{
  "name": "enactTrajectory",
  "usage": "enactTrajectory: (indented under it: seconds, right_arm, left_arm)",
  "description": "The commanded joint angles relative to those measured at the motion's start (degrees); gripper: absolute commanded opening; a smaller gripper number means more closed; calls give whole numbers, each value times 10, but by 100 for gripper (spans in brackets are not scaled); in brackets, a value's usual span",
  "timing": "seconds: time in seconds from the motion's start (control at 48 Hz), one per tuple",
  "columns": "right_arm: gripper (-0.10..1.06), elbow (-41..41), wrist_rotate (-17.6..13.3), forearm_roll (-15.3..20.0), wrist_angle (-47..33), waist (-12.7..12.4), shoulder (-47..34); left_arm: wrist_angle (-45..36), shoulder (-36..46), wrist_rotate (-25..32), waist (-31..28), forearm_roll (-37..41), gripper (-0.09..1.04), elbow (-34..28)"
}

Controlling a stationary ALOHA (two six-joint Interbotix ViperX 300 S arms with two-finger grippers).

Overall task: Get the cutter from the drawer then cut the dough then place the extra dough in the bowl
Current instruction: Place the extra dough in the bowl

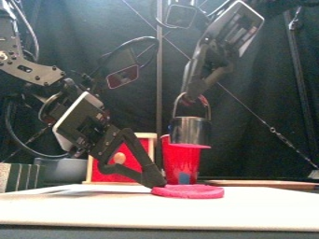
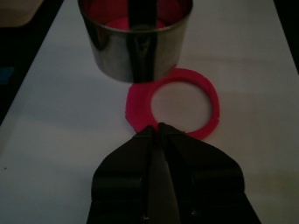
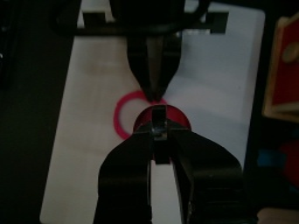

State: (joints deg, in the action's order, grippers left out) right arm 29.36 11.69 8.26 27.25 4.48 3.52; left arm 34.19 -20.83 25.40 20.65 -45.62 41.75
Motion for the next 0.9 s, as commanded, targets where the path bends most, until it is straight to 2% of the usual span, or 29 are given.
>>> enactTrajectory:
  seconds: [0.021,0.146,0.292,0.479,0.667,0.771,0.896]
  right_arm:
    - [43,15,-5,5,13,-9,34]
    - [43,48,-41,19,29,-13,47]
    - [43,78,-84,14,47,-21,58]
    - [43,104,-104,14,32,-34,62]
    - [45,119,-129,-4,-11,-33,62]
    - [49,122,-134,-18,-11,-33,62]
    - [58,120,-135,-18,-11,-25,62]
  left_arm:
    - [-10,5,-1,-1,-2,58,0]
    - [-10,9,0,-5,-6,58,4]
    - [-10,26,0,-14,-10,58,19]
    - [-8,58,1,-22,-11,58,32]
    - [-7,75,1,-23,-11,58,31]
    - [-7,76,0,-24,-11,58,32]
    - [-7,78,1,-25,-11,58,29]
